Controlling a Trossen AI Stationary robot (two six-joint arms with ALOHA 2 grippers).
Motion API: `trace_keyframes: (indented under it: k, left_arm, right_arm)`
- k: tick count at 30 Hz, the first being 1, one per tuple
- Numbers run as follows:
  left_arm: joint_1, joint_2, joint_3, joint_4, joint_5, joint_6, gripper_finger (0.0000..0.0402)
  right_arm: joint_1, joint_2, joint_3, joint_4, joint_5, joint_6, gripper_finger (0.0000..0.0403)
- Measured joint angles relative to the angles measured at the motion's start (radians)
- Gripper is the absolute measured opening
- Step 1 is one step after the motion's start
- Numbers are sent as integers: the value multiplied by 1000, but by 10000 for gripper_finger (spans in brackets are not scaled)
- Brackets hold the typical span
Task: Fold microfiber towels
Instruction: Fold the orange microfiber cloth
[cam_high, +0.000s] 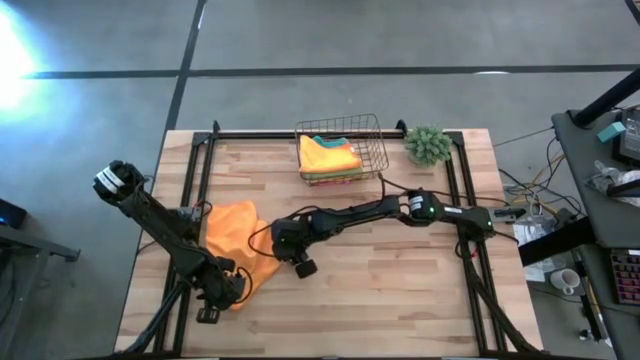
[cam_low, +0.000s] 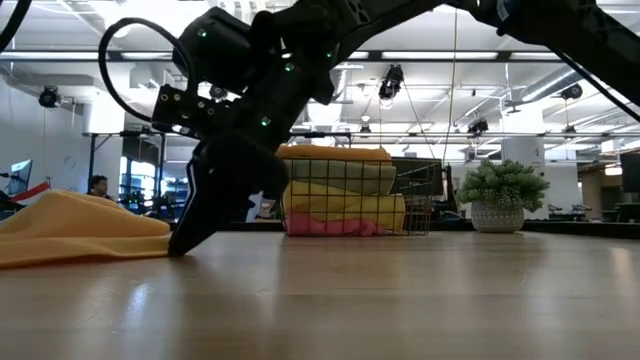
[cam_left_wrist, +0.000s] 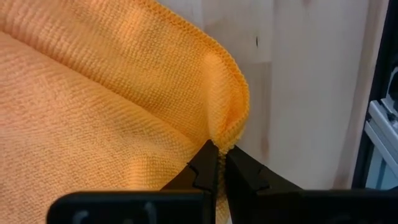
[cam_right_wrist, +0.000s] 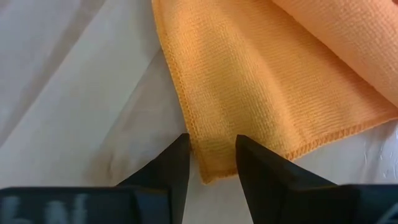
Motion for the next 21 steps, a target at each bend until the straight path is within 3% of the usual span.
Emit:
trace_keyframes:
  k: [7, 16, 21]
  left_arm:
    - [1, 0, -3, 1, -7, 44, 1]
    - [1, -1, -3, -8, -22, 50, 1]
    - [0, -3, -3, -9, -22, 50, 1]
  right_arm:
    - [-7, 11, -45, 49, -9, 82, 94]
    - [-9, 67, -4, 53, -8, 172, 15]
    - [-11, 49, -2, 31, -4, 239, 9]
